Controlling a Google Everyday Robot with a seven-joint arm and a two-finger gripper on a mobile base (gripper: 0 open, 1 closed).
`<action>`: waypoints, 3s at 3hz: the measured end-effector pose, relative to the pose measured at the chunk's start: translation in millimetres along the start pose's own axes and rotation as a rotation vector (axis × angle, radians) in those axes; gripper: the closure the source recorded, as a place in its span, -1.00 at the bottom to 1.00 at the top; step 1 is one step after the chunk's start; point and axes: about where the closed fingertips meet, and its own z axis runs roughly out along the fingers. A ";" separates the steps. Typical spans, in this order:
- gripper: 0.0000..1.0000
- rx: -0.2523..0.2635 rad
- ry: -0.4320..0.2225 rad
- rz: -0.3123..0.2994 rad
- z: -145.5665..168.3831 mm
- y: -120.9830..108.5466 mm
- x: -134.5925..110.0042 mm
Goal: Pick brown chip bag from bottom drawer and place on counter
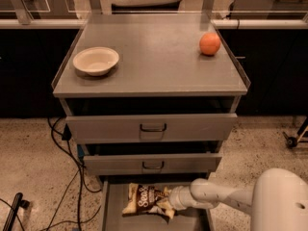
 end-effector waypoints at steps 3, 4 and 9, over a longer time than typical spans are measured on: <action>1.00 -0.011 -0.024 -0.100 -93.3 46.0 -46.7; 1.00 0.003 -0.007 -0.124 -127.5 38.1 -64.9; 1.00 0.091 -0.043 -0.443 -324.9 110.6 -185.5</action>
Offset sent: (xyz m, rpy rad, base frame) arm -0.0547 -0.0122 0.1119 0.0054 -0.0715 0.1046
